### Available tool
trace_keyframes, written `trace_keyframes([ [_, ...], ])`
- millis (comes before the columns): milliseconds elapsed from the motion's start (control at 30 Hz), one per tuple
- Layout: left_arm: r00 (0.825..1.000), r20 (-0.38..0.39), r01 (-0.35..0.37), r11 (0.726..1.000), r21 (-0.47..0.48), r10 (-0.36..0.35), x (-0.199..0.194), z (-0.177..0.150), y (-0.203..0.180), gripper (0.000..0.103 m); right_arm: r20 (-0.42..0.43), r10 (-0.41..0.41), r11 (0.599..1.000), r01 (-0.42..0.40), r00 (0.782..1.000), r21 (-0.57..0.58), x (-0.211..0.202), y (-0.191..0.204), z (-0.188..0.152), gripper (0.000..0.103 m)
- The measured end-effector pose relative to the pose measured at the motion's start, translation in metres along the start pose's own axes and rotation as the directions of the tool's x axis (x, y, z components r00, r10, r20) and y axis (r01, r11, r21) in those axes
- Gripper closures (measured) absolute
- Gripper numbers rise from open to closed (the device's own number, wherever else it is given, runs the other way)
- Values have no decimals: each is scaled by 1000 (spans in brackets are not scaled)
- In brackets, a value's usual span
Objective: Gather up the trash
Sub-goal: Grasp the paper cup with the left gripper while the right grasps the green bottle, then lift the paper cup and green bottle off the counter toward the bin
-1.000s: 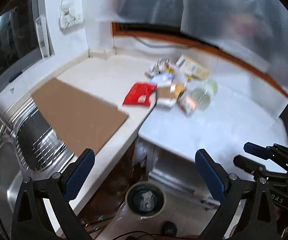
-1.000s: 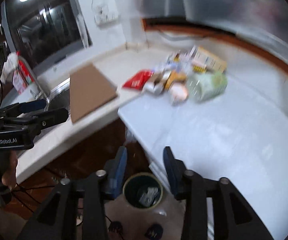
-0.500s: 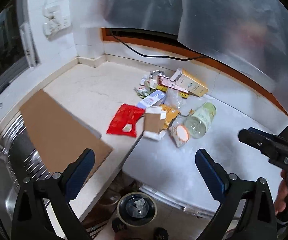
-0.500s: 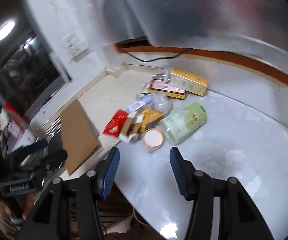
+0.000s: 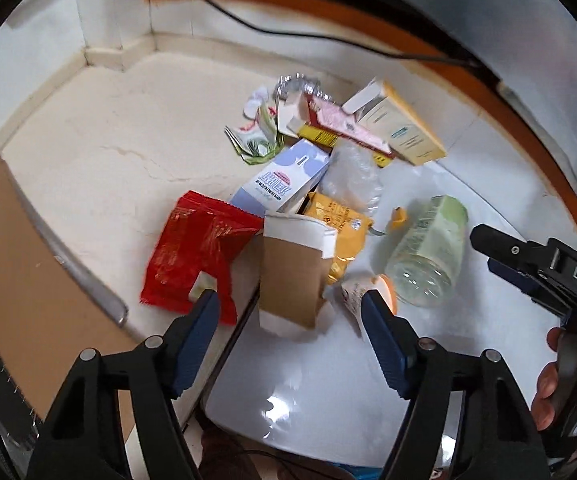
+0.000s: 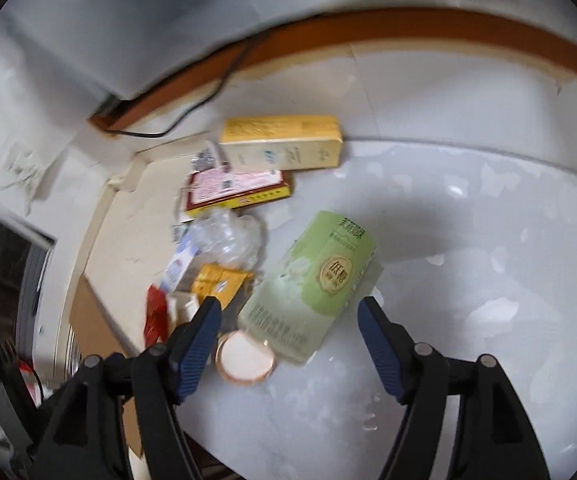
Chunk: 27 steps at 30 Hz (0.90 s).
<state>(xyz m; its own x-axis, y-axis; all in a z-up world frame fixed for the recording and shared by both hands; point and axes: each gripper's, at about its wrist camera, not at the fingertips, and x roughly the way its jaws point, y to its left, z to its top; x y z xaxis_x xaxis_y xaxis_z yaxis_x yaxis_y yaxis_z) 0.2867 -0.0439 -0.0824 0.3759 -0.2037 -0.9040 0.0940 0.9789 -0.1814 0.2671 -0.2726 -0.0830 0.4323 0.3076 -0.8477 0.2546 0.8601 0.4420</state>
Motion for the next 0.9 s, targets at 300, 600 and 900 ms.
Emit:
trace_keyframes([
  [300, 996, -85, 23, 1000, 20, -21, 41, 16, 2, 42, -85, -78, 994, 84, 993, 69, 50, 1, 4, 29],
  [600, 990, -132, 46, 999, 12, -44, 64, 20, 5, 56, -80, -64, 994, 70, 995, 78, 51, -2, -1, 30],
  [900, 996, -80, 37, 999, 33, -34, 50, 6, -3, 57, -56, -19, 996, 23, 998, 83, 36, -4, -5, 40],
])
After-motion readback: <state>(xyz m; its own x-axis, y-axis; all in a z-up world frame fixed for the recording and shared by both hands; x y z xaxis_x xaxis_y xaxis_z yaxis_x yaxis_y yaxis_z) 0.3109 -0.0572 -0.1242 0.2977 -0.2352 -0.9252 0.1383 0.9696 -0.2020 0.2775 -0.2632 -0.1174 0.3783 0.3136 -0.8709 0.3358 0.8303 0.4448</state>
